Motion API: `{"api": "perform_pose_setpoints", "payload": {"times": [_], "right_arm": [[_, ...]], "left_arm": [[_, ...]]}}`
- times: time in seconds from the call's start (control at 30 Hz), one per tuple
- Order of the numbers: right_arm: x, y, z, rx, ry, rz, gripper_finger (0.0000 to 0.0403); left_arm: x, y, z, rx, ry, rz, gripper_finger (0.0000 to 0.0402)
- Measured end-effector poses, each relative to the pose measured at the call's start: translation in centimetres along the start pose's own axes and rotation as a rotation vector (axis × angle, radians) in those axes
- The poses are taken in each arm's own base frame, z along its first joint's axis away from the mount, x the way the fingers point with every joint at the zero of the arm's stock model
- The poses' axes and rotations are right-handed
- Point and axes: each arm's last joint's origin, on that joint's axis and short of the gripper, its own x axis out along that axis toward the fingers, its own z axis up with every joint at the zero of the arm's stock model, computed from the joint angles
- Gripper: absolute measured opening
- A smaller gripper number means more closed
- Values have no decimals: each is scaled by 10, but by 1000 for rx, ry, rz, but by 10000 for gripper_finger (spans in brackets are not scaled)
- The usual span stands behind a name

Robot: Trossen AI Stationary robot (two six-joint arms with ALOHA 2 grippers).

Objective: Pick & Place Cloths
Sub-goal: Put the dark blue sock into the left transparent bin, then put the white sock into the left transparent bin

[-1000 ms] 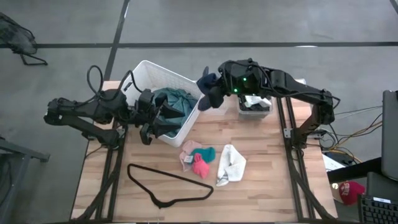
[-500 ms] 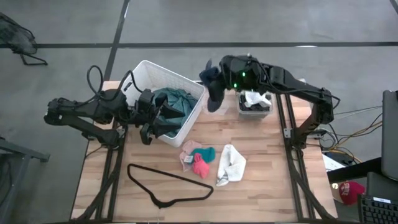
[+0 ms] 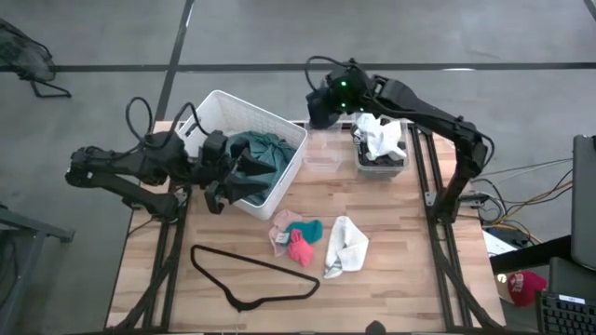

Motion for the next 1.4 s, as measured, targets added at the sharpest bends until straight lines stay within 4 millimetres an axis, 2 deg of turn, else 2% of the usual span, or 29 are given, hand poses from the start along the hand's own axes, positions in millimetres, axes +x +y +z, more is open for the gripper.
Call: {"api": "perform_pose_setpoints", "payload": {"times": [0.2, 0.37, 0.47, 0.63, 0.87, 1.03, 1.23, 1.4], "right_arm": [[32, -18, -19, 72, 144, -26, 13], [55, -21, -41, 84, 281, 20, 19], [62, -23, -50, 85, 327, 26, 47], [65, -26, -56, 115, 354, 10, 125], [53, -19, -56, 139, 425, 53, 221], [33, 6, -66, -35, 471, 200, 253], [11, 47, -99, -306, 547, 307, 267], [-8, 75, -137, -439, 660, 346, 275]], "left_arm": [[-5, -2, 3, -7, -9, -7, 250], [-7, -3, 5, -3, -16, -11, 250], [-7, -3, 5, 2, -16, -11, 250], [-7, -3, 5, 6, -16, -11, 250], [-7, -3, 5, 5, -16, -11, 250], [-7, -3, 5, 6, -15, -11, 250], [-7, -3, 5, 17, -14, -11, 250], [-7, -2, 4, 18, -6, -7, 250]]}}
